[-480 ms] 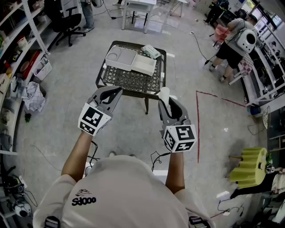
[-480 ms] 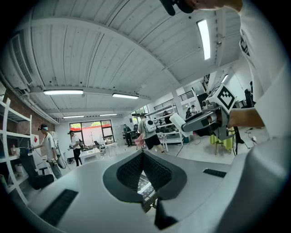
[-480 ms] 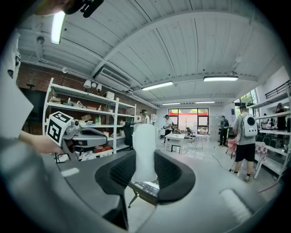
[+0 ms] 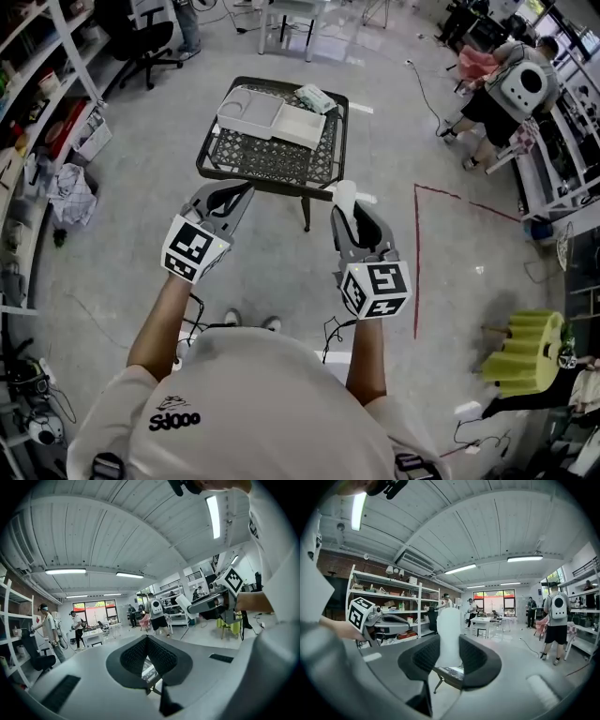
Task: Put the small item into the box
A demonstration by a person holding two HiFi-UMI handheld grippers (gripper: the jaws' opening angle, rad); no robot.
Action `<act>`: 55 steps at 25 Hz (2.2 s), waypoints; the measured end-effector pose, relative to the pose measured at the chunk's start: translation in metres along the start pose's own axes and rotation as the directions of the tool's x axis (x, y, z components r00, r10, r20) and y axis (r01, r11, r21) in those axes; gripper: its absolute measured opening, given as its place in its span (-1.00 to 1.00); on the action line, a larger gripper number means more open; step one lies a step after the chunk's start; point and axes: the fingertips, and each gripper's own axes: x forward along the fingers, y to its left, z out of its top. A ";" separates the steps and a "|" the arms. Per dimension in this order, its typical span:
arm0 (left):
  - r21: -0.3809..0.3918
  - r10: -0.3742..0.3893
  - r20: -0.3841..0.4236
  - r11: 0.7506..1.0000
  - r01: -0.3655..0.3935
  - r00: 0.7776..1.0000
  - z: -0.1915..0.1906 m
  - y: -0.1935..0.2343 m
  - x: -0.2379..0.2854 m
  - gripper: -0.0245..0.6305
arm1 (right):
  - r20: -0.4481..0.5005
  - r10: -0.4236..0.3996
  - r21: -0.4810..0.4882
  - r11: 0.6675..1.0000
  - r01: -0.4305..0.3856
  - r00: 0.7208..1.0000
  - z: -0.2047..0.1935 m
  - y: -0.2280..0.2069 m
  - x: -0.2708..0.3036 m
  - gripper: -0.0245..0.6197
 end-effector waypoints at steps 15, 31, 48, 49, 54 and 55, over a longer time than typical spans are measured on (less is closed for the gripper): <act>-0.021 0.046 -0.013 0.999 -0.046 0.999 0.005 -0.027 0.022 -0.93 | 0.017 0.074 0.010 0.997 -0.074 0.997 -0.005 -0.031 -0.007 -0.50; -0.037 0.035 0.004 0.999 -0.034 0.999 -0.013 0.043 0.098 -0.93 | 0.008 0.048 -0.001 0.999 -0.048 0.999 -0.007 -0.074 0.074 -0.50; -0.048 -0.035 0.004 0.998 0.035 0.999 -0.021 0.151 0.201 -0.93 | 0.015 0.012 0.015 1.000 -0.012 1.000 0.021 -0.118 0.202 -0.50; -0.052 -0.038 0.003 0.998 0.038 0.999 -0.023 0.156 0.205 -0.93 | 0.012 0.010 0.017 1.000 -0.010 1.000 0.020 -0.119 0.208 -0.50; -0.067 -0.053 0.001 0.996 0.053 0.999 -0.031 0.183 0.220 -0.93 | 0.004 0.013 0.037 0.999 -0.013 1.000 0.023 -0.120 0.236 -0.50; -0.070 -0.054 0.001 0.996 0.054 0.999 -0.032 0.190 0.223 -0.93 | 0.006 0.018 0.044 0.999 -0.018 1.000 0.024 -0.119 0.242 -0.50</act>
